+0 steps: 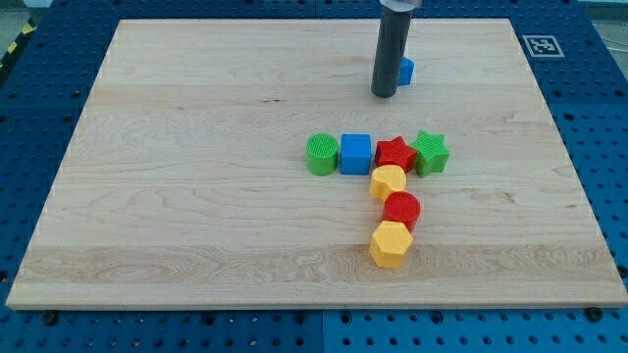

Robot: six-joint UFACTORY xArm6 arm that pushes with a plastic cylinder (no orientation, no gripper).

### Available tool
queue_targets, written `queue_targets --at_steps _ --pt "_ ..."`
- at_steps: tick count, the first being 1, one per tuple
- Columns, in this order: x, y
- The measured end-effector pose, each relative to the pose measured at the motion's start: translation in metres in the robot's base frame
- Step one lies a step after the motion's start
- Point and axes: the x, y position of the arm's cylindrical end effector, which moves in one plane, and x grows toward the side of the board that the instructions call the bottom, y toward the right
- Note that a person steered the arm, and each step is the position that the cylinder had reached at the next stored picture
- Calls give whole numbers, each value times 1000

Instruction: Place your arm left to the green circle

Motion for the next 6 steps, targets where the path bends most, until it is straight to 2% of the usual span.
queue_targets --at_steps 6 --pt "41 -107"
